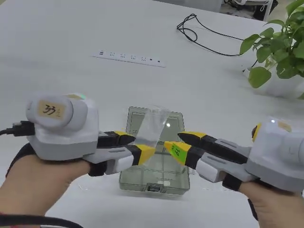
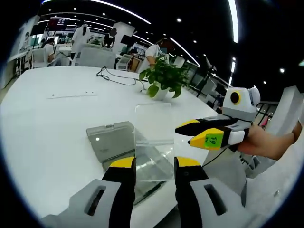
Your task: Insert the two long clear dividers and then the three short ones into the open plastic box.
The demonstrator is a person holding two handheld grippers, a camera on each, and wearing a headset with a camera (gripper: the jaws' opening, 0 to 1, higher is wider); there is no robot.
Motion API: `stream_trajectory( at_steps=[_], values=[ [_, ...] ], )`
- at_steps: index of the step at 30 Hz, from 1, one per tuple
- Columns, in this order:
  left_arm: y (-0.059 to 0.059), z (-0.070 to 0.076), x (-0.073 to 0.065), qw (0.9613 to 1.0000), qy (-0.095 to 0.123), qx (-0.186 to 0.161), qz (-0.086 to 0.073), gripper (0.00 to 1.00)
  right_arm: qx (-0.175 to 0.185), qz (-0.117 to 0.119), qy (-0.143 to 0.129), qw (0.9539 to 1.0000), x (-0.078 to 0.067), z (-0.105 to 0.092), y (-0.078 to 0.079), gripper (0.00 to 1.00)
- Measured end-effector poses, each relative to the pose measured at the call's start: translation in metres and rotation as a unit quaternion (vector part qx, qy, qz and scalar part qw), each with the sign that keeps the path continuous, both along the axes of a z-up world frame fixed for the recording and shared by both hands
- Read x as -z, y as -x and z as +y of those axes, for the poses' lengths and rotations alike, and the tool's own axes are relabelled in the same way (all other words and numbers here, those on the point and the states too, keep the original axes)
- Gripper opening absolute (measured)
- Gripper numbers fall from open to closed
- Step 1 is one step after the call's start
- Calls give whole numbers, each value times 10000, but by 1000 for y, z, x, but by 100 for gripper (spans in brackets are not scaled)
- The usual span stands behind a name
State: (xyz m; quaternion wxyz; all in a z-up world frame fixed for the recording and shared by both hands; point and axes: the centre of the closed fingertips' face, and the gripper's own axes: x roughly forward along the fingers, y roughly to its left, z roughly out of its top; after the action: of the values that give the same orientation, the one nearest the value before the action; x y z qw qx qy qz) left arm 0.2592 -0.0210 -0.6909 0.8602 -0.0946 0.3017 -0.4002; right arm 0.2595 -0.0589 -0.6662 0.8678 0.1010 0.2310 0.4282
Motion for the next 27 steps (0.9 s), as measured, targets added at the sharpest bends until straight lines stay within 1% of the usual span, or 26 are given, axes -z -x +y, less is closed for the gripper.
stream_trajectory(
  at_steps=[4,7,10,13,16,17,20,21,22,23,25,27],
  values=[
    [1,-4,-2,9999,-61,93,-102,30,-5,70,-52,10000,1,6,1,24],
    [1,-6,-3,9997,-103,157,-158,30,52,192,-164,9997,1,8,0,23],
    [2,-8,-3,9995,-141,194,-192,30,90,200,-184,9996,1,9,-1,19],
    [3,-9,-4,9991,-206,257,-258,30,117,240,-208,9994,2,10,-2,18],
    [4,-11,-5,9990,-204,286,-283,30,116,280,-215,9993,3,12,-2,17],
    [4,-11,-5,9988,-239,299,-304,30,121,298,-231,9992,3,13,-2,16],
    [4,-11,-5,9987,-245,308,-314,30,156,306,-259,9991,2,13,-2,11],
    [4,-12,-5,9987,-244,308,-314,30,177,339,-267,9989,3,13,-2,9],
    [3,-12,-5,9987,-258,296,-328,30,266,443,-328,9981,3,13,-3,8],
    [3,-12,-5,9987,-253,291,-328,30,271,449,-324,9981,3,14,-3,8],
    [2,-14,-6,9986,-233,273,-387,31,362,476,-334,9977,3,14,-4,7],
    [2,-14,-5,9989,-221,244,-331,31,367,492,-329,9976,3,15,-3,7]
  ],
)
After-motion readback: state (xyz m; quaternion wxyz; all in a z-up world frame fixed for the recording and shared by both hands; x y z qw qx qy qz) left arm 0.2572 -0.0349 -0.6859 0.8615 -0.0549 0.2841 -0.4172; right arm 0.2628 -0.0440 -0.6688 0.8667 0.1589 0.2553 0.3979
